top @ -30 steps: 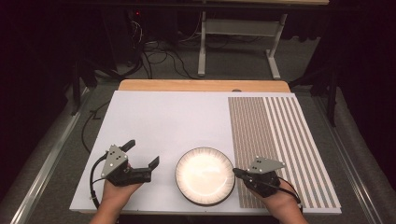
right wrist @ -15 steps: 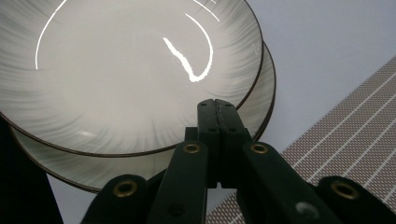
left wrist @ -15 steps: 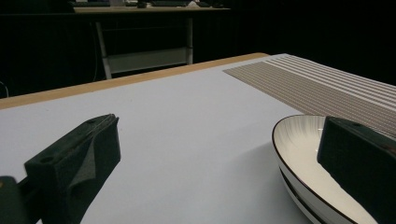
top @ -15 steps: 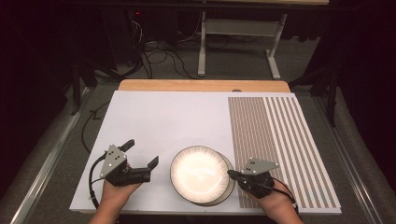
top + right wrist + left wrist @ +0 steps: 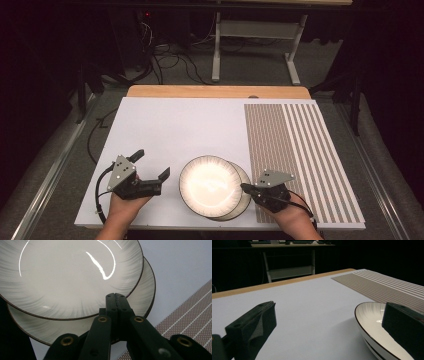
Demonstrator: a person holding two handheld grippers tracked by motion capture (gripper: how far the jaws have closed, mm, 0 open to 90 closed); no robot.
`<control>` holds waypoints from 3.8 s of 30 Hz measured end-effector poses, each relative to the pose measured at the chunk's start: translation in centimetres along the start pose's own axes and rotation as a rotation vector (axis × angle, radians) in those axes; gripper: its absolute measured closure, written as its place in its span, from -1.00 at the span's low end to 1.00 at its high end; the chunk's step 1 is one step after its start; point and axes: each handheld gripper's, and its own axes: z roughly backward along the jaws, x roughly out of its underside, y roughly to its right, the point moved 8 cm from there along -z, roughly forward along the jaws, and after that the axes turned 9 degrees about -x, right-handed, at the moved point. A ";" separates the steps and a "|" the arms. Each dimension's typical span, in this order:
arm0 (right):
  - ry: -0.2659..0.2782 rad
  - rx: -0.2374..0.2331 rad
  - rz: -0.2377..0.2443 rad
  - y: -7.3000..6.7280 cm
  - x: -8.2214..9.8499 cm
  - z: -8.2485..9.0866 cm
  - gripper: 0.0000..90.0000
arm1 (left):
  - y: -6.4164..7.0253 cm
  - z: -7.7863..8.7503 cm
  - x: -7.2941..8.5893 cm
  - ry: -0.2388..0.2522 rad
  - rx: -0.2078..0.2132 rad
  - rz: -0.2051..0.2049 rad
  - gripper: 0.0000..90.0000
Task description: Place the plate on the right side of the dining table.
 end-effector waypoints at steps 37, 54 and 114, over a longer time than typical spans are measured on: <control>-0.041 -0.049 0.030 -1.5 -0.3 -2.0 1.00 | 2.7 -0.2 0.0 -0.092 0.086 0.038 -0.99; -0.051 -0.043 0.050 -1.6 -0.2 -2.1 1.00 | 5.8 -1.2 2.9 -0.374 0.230 0.088 -0.94; 0.013 0.000 0.035 -0.9 -0.7 -0.2 1.00 | 6.0 -1.3 4.1 -0.579 0.315 0.416 0.51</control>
